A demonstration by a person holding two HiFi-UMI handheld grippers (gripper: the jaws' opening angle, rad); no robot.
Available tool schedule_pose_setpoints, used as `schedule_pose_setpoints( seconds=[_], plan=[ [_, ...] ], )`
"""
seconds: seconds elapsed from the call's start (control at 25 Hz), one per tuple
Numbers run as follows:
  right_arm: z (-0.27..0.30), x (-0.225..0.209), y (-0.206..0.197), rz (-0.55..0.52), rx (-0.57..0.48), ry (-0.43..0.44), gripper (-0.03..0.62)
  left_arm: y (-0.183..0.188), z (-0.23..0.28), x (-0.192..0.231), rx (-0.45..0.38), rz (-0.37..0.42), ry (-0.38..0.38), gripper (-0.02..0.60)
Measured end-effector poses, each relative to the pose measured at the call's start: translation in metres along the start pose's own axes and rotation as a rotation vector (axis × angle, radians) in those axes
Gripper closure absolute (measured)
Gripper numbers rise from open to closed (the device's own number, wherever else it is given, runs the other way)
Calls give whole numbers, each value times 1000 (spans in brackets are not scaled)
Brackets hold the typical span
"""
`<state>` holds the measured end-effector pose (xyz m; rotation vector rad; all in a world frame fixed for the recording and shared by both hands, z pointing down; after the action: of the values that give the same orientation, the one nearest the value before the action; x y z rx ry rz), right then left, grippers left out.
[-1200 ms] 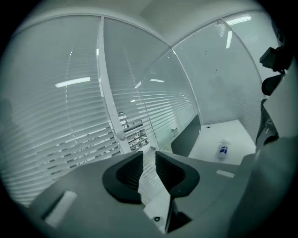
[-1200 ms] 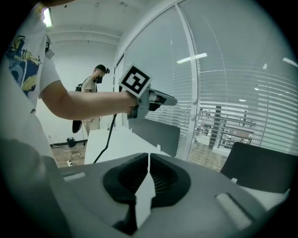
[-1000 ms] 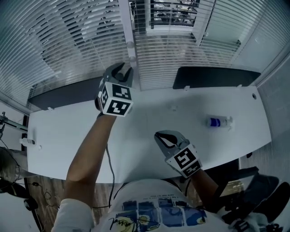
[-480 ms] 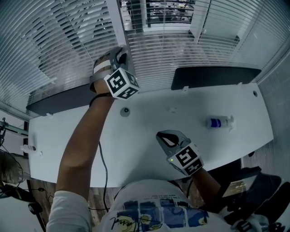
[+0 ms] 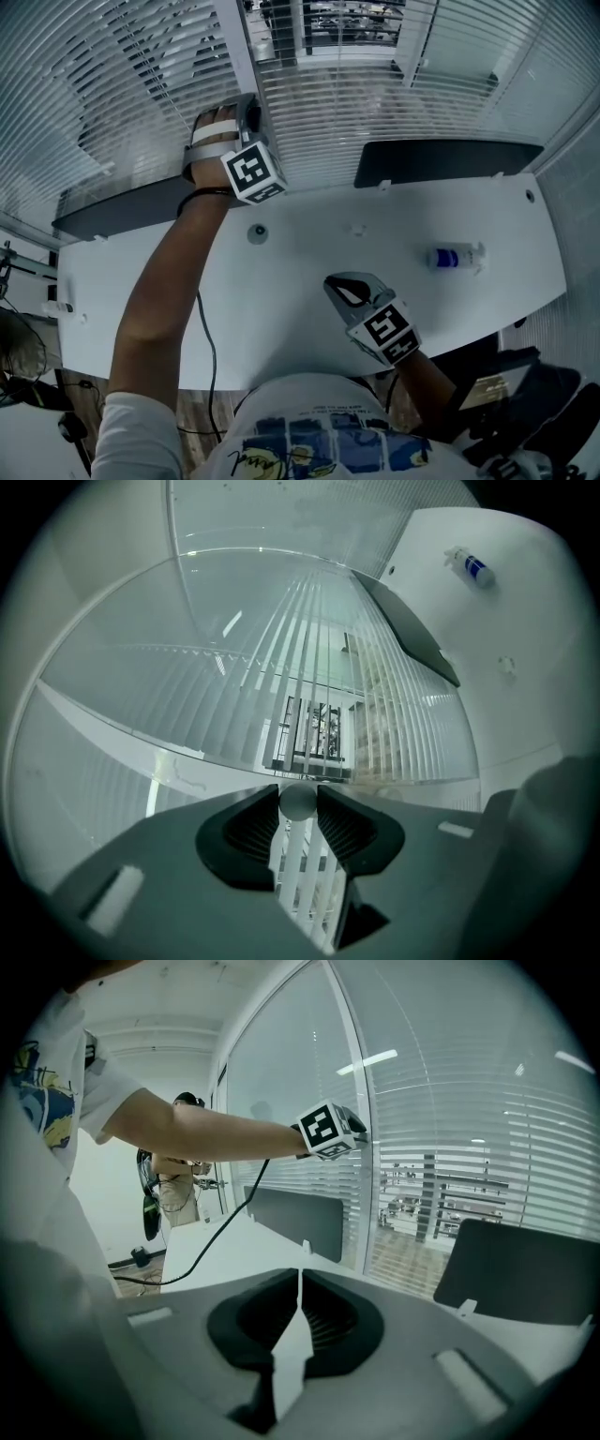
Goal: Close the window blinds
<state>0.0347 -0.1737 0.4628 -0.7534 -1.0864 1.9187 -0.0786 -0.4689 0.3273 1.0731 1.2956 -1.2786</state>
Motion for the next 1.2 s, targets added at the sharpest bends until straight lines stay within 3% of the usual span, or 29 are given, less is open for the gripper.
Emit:
schedule_pose_setpoints(
  seconds=[0.2,0.32,0.64,0.76,0.92,1.2],
  plan=[
    [-2,4,0,23,0,12,582,1,-6,7,-5,-112,11,462],
    [-1,5,2,25,3,16,582,0,-8,13,4,-259,13,459],
    [2,5,5,9,3,15,582,-13,-11,26,62,-906,1,457],
    [1,4,3,12,3,10,582,-17,-13,28,72,-1111,2,457],
    [1,2,3,14,0,7,582,-23,-14,29,68,-1373,-13,457],
    [3,3,3,13,7,10,582,-33,-14,26,15,-1949,-96,457]
  ],
)
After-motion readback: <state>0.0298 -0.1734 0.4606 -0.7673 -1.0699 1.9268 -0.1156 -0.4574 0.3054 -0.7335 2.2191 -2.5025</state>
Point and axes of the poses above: the fingertips, and each gripper's own axes: z forward along the fingers, x to its left, y out of its top, the point moved 2 cm from there along -z, backward along the fingers, and after that the axes turned 7 degrees about y, right-handed, at the moved point
